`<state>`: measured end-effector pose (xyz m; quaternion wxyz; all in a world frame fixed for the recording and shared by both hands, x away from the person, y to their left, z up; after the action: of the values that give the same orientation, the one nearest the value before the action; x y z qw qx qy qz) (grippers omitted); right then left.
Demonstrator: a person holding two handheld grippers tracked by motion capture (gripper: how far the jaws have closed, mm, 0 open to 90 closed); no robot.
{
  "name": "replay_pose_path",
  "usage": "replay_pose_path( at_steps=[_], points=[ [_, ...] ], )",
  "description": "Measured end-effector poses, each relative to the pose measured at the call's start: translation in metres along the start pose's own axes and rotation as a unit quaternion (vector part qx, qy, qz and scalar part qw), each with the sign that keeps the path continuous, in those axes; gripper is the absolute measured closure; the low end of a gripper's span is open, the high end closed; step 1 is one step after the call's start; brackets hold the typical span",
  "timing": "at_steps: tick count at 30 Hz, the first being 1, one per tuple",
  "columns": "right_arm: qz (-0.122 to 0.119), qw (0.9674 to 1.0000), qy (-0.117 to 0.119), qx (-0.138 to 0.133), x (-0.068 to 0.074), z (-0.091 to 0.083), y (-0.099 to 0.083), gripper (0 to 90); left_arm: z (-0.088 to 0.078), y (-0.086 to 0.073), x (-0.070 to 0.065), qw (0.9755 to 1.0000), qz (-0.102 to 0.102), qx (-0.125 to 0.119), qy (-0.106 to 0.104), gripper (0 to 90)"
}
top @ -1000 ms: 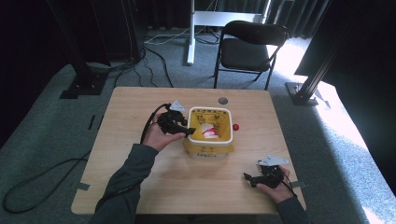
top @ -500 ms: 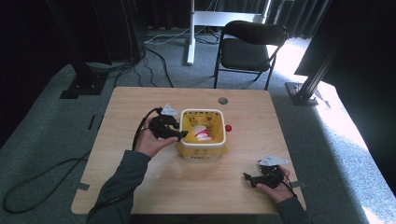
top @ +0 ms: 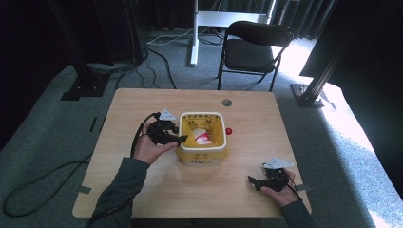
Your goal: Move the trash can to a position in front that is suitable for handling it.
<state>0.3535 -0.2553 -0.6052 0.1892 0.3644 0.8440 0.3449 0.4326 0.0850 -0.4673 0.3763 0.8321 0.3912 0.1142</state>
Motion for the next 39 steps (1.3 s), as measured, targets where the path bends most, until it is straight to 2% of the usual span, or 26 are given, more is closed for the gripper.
replay_pose_path(
  at_steps=[12,22,30,39],
  points=[
    [0.0,1.0,0.0,0.0,0.0,0.0,0.0,11.0,-0.001,-0.002,-0.003,1.0,0.001,-0.003,-0.003,27.4],
    [0.0,1.0,0.0,0.0,0.0,0.0,0.0,10.9,-0.001,-0.004,-0.01,0.9999,0.01,0.002,-0.002,27.4],
    [0.0,1.0,0.0,0.0,0.0,0.0,0.0,10.9,-0.002,-0.006,-0.016,0.9999,0.008,-0.001,-0.008,27.4],
    [0.0,1.0,0.0,0.0,0.0,0.0,0.0,10.9,-0.004,-0.004,-0.015,0.9999,0.008,-0.008,-0.01,27.4]
  ],
)
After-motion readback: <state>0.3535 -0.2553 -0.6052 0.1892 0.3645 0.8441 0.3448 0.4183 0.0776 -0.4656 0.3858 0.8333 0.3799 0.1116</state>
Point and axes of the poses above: each handheld gripper's, and its own axes: z roughly forward along the jaws, y roughly out of its top, x roughly to its left, the point moved 8 cm from there along z, roughly forward along the jaws, and after that the axes turned 6 degrees about -z, right-handed, at the moved point
